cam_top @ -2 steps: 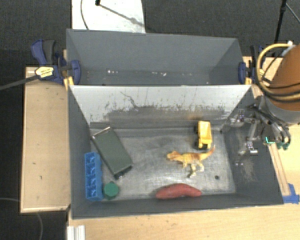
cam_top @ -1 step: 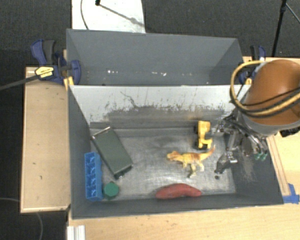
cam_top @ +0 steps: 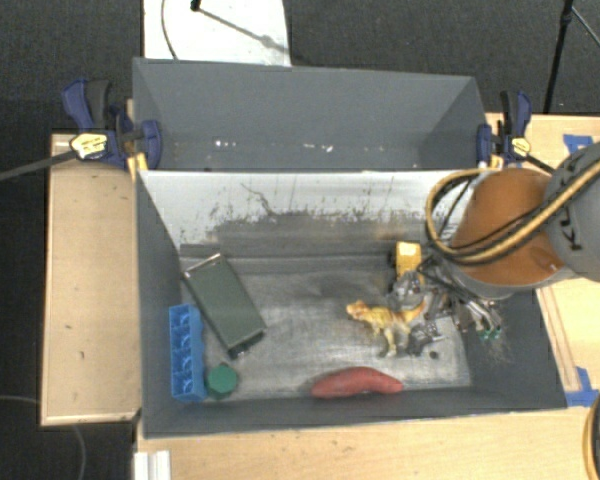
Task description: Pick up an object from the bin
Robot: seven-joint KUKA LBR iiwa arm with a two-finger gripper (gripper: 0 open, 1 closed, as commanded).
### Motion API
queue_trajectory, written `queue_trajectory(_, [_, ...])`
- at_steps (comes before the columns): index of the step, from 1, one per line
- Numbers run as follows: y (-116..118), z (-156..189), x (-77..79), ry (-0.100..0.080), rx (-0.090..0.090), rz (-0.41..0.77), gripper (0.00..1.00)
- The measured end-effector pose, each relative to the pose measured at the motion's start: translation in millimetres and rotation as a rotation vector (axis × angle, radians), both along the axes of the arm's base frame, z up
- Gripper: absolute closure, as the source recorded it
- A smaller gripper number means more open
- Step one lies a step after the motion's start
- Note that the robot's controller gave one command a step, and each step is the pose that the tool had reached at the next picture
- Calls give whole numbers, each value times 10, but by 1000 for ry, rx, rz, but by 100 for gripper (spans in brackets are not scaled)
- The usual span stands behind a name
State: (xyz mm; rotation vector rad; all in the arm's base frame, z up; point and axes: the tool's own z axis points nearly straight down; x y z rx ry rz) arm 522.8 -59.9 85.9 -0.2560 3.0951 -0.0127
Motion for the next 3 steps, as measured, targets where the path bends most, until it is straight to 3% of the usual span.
queue_trajectory(2, [-21,-2,14,-2,0,51,100])
queue_trajectory(3, [-147,1260,261,33,4,54,100])
